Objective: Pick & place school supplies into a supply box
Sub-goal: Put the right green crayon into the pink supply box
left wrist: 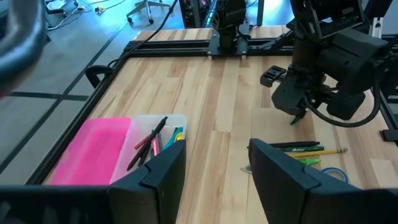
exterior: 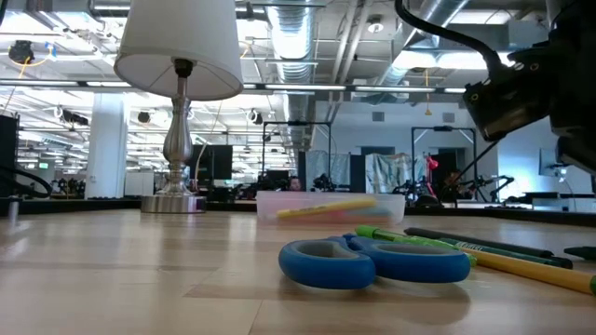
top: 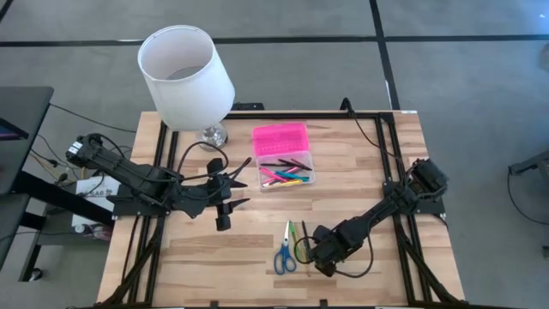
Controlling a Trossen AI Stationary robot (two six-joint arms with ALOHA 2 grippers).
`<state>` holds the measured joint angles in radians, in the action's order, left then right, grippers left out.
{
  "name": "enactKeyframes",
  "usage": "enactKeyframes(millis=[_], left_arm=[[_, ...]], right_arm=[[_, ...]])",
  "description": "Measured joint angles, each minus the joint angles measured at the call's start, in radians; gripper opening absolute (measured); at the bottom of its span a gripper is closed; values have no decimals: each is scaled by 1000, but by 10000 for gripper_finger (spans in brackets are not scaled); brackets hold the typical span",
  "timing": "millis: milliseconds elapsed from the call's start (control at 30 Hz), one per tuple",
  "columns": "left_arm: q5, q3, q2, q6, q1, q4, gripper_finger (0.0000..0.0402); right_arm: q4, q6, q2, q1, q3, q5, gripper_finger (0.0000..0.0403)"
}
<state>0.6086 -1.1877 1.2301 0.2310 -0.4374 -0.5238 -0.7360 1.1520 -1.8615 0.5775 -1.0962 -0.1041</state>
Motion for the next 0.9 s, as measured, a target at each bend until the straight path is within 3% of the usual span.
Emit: enactKeyframes(millis=[433, 633, 900], left_arm=[[0, 0, 0, 50, 0, 13, 171], [1, 0, 0, 48, 1, 14, 171], [0, 0, -1, 48, 1, 14, 171]], right_arm=[[-146, -222, 126, -116, 3, 76, 7], [-115, -456, 224, -289, 1, 163, 6], [50, -746, 257, -585, 0, 146, 6]])
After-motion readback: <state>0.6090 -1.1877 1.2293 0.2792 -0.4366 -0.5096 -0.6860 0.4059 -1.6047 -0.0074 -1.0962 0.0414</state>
